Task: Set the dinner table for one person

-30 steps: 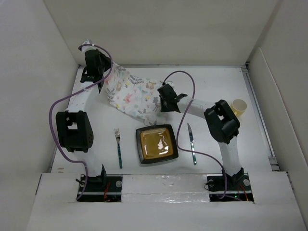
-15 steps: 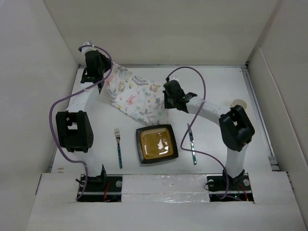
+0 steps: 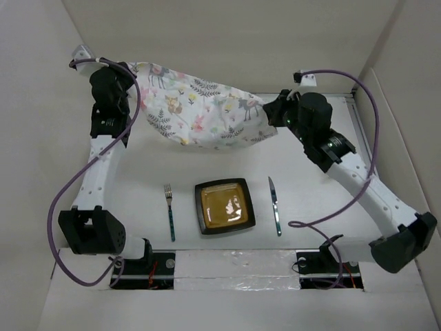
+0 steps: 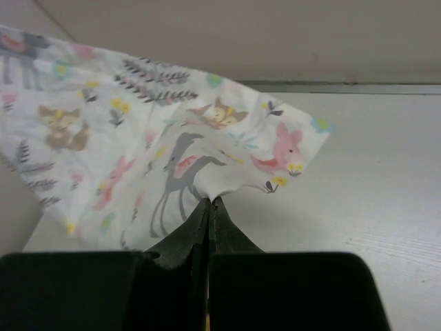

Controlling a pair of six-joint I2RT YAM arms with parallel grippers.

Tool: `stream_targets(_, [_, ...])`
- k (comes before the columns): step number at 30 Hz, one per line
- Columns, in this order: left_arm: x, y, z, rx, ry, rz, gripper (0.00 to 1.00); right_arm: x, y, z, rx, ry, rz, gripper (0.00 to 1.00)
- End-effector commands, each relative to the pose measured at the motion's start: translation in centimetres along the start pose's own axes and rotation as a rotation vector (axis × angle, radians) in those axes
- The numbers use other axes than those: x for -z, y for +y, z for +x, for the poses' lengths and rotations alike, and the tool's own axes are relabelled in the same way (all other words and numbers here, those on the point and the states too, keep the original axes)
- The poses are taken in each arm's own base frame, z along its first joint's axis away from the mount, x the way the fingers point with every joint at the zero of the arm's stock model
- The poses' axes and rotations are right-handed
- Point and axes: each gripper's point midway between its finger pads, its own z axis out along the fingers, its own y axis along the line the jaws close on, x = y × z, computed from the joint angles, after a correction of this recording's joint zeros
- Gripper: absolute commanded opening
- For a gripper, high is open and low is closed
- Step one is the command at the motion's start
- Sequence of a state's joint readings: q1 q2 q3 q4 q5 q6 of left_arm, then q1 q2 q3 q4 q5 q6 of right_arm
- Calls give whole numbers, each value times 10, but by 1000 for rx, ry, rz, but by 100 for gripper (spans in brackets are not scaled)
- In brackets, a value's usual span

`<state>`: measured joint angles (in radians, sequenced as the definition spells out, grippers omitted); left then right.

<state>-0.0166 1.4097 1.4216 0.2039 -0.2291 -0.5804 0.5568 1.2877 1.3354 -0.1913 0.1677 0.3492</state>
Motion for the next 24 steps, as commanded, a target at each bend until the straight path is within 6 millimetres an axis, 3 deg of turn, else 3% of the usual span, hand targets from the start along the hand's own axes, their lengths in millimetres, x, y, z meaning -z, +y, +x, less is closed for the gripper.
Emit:
stream_targets(1, [-28, 12, 19, -51, 29, -39, 0, -59, -54, 43, -39, 118, 97, 0])
stream_targets(2, [-48, 20, 42, -108, 102, -64, 8, -82, -62, 46, -57, 144, 88, 0])
stream_targets(3, [-59, 34, 66, -122, 143, -93, 8, -82, -62, 46, -57, 144, 88, 0])
stream_targets(4, [-74, 19, 59, -125, 141, -65, 11, -93, -77, 49, -65, 151, 128, 0])
stream_targets(5, [-84, 26, 76, -151, 198, -83, 16, -118, -90, 60, -66, 185, 163, 0])
stream_targets(6, [-108, 50, 124, -203, 289, -114, 31, -128, -100, 67, -71, 207, 186, 0])
stream_targets(7, [-124, 27, 119, -209, 305, -45, 37, -135, -118, 74, -84, 235, 233, 0])
stream_targets(8, [-127, 39, 140, -235, 389, -82, 44, -150, -135, 93, -85, 270, 271, 0])
stream_targets(9, [-148, 39, 156, -249, 414, -63, 51, -157, -140, 85, -94, 257, 279, 0])
stream_targets(10, [-151, 45, 168, -260, 447, -64, 57, -160, -149, 86, -112, 258, 296, 0])
stream_targets(11, [-149, 44, 183, -267, 488, -62, 68, -163, -164, 85, -119, 250, 320, 0])
stream_targets(13, [-144, 53, 195, -267, 521, -73, 74, -164, -174, 80, -136, 234, 328, 0])
stream_targets(14, [-143, 48, 199, -263, 506, -55, 77, -164, -177, 80, -142, 235, 325, 0])
stream_targets(16, [-126, 60, 202, -256, 513, -85, 78, -163, -186, 84, -143, 243, 345, 0])
stream_targets(19, [-105, 68, 198, -250, 499, -132, 68, -164, -198, 100, -150, 268, 374, 0])
stream_targets(20, [-100, 73, 199, -245, 496, -145, 61, -165, -199, 107, -155, 283, 372, 0])
stream_targets(23, [-62, 82, 217, -190, 543, -168, 48, -166, -220, 123, -185, 313, 421, 0])
stream_targets(24, [-36, 90, 226, -163, 557, -179, 47, -165, -222, 125, -188, 313, 435, 15])
